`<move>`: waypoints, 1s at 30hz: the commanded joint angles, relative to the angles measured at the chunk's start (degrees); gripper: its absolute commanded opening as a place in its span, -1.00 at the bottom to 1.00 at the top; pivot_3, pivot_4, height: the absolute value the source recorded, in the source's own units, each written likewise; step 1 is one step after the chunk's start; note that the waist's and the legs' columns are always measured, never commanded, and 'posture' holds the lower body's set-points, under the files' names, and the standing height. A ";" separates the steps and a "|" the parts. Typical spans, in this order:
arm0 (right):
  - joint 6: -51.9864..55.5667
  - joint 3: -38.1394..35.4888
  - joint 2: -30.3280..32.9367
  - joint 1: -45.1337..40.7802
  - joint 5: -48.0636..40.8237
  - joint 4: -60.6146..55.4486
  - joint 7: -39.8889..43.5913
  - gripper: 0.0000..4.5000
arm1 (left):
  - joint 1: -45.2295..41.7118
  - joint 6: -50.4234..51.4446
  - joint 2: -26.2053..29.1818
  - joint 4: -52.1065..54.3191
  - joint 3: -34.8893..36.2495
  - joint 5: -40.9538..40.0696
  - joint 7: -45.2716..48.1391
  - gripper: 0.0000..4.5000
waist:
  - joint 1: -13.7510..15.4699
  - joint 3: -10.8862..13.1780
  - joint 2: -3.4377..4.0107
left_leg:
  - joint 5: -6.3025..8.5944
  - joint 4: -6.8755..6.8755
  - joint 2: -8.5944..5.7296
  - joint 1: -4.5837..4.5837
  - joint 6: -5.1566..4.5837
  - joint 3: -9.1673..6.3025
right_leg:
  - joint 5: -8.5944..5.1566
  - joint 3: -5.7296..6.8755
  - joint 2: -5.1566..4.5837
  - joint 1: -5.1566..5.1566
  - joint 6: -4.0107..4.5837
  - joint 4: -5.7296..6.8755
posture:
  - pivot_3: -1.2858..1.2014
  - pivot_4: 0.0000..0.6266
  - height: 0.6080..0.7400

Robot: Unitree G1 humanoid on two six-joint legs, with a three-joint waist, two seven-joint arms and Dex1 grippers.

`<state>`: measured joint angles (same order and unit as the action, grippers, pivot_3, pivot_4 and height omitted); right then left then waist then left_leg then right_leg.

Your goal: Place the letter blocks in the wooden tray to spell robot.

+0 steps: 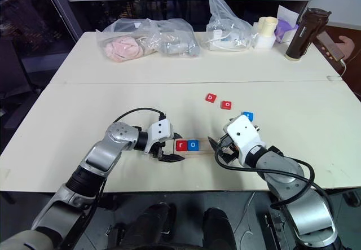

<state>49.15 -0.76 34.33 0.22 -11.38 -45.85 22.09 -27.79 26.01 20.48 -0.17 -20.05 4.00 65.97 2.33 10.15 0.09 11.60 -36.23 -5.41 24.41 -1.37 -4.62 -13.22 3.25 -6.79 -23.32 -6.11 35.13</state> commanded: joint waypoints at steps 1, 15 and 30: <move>-0.53 -1.40 0.59 -0.80 0.01 -0.75 0.32 1.00 | 1.32 0.65 1.06 -1.51 -2.89 -0.57 0.29 0.40 | -0.02 0.00 0.00 | 0.00 0.01 0.00 0.00 0.00 0.00 | 0.00 0.00 0.00 -0.01 0.00 0.00 | 0.03 -0.52 0.97; -0.33 -1.34 0.55 -1.02 -0.06 -0.73 0.35 1.00 | -0.35 -7.77 3.85 -5.53 -5.59 -1.03 1.75 0.40 | -0.07 0.00 0.00 | 0.00 0.11 0.01 0.01 0.00 0.01 | 0.00 0.00 0.00 -0.06 0.00 -0.04 | 0.03 -0.52 0.97; -0.48 -1.23 0.91 -1.60 0.02 -0.29 0.78 1.00 | 0.65 -8.19 5.72 -3.97 -4.14 -2.71 0.53 0.98 | -0.13 0.00 0.00 | 0.00 0.12 0.01 0.02 0.00 0.00 | -0.01 0.00 0.00 -0.06 -0.01 -0.06 | 0.03 -0.52 0.97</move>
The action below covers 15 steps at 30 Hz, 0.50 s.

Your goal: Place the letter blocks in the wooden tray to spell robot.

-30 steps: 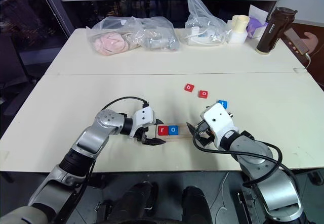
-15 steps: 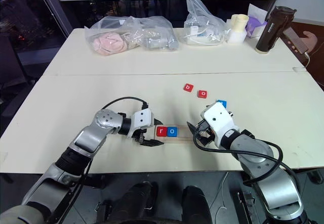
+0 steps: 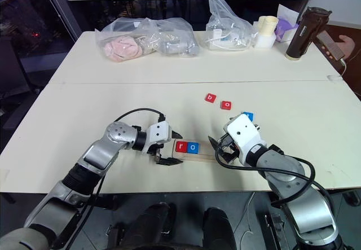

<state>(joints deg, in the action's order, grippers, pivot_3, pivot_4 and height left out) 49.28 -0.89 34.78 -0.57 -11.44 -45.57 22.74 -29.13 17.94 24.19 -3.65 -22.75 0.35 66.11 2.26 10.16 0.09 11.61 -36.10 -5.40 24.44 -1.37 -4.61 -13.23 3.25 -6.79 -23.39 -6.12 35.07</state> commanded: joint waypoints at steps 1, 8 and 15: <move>-0.61 -1.15 0.47 -0.88 0.04 -0.54 0.22 1.00 | 2.29 -0.39 2.83 -0.16 -1.02 0.69 0.59 0.98 | -0.13 0.00 0.00 | 0.00 0.01 0.01 0.00 0.00 0.00 | 0.00 0.00 0.00 -0.01 0.00 0.00 | 0.03 -0.52 0.97; -0.97 -1.14 0.51 -2.00 -0.19 0.37 0.83 1.00 | 5.50 -1.27 11.04 3.44 1.52 -2.32 4.06 0.98 | -0.83 0.00 0.02 | 0.00 0.24 0.13 -0.01 0.00 0.02 | -0.05 0.00 0.08 -0.17 0.13 0.03 | 0.03 -0.52 0.97; -1.54 -0.30 0.26 -5.99 -0.56 2.64 2.08 1.00 | 7.71 -1.82 18.64 5.32 6.12 -5.62 5.47 0.98 | -1.97 0.03 0.05 | 0.00 0.31 0.14 -0.02 0.00 0.02 | -0.08 0.00 0.08 -0.23 0.20 0.05 | 0.03 -0.52 0.97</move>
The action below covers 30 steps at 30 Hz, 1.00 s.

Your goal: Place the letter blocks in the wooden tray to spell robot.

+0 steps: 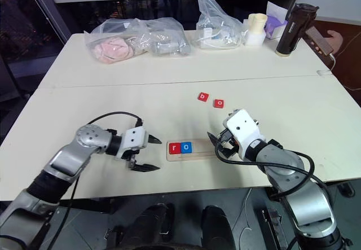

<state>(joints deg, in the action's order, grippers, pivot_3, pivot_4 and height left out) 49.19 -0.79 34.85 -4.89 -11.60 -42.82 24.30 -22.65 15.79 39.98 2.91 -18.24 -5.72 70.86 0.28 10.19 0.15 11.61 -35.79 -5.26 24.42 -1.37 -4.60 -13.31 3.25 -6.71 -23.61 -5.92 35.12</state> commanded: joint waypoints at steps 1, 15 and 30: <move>-1.34 -0.41 -0.12 -2.55 -0.59 0.37 0.58 1.00 | 1.43 0.77 3.34 -0.72 2.64 -1.47 1.79 0.98 | 0.01 0.01 0.01 | 0.00 0.00 0.00 0.00 0.00 0.00 | 0.00 0.00 0.00 -0.01 0.01 0.00 | 0.03 -0.52 0.97; 12.90 6.15 -14.81 -32.75 2.68 26.70 -10.45 1.00 | -5.68 16.88 -0.13 1.60 20.32 -27.04 1.33 0.98 | -0.04 0.26 -0.05 | -0.15 -0.03 -0.09 0.22 -0.07 0.08 | 0.27 -0.01 -0.02 -0.49 0.04 0.07 | 0.03 -0.52 0.97; 3.50 -4.35 -34.62 -53.81 7.60 71.64 -31.83 1.00 | 0.55 20.62 -3.57 15.41 23.86 -32.07 -12.30 0.98 | -1.32 0.26 -0.06 | -0.62 0.44 -0.09 0.06 0.57 0.24 | 0.36 -0.41 0.24 -0.85 0.25 0.97 | 0.03 -0.52 0.97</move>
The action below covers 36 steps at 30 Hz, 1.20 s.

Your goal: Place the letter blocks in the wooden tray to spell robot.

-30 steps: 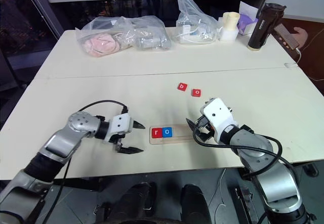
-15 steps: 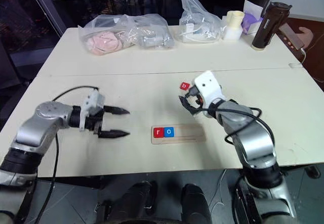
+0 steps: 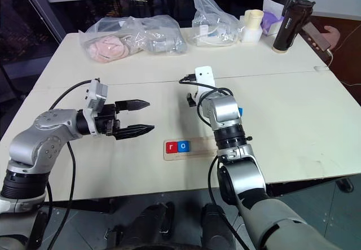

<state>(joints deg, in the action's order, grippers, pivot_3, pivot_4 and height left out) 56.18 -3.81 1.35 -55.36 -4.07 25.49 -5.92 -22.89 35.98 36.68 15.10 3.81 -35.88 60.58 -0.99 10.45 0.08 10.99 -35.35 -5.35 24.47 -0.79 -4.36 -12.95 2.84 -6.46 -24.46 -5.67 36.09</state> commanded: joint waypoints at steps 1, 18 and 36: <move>-4.29 -1.48 -1.46 -3.92 0.11 4.76 -1.87 1.00 | 1.29 0.68 -0.37 3.93 1.92 -2.30 -2.61 0.98 | -0.11 0.00 0.00 | -0.01 0.00 0.02 0.00 0.01 0.00 | 0.00 -0.01 0.03 0.00 0.02 0.01 | 0.03 -0.52 0.97; -17.71 -8.08 -3.80 -14.38 -1.87 33.39 -9.38 0.76 | 1.36 0.45 -0.65 5.09 1.30 -1.48 -9.23 1.00 | -0.22 0.00 0.01 | -0.11 0.09 0.17 -0.08 0.17 0.01 | 0.04 -0.09 0.25 -0.02 0.19 0.03 | 0.03 -0.52 0.97; 15.84 -1.28 5.07 0.94 -3.80 -17.44 0.36 -0.49 | 0.25 -0.13 -0.15 3.62 -0.81 -1.60 -7.29 1.00 | 0.20 0.02 0.04 | -0.13 0.14 0.15 0.03 0.18 -0.01 | 0.03 -0.35 0.34 -0.10 0.18 -0.02 | 0.03 -0.52 0.97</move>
<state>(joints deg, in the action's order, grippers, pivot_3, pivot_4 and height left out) 66.47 -5.22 5.74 -54.02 -6.64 18.02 -6.85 -22.45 36.70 35.96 17.75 2.88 -36.74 52.23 -0.80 10.46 0.12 10.86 -35.21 -5.20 24.49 -0.61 -4.35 -12.93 2.45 -6.11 -24.56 -5.49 36.08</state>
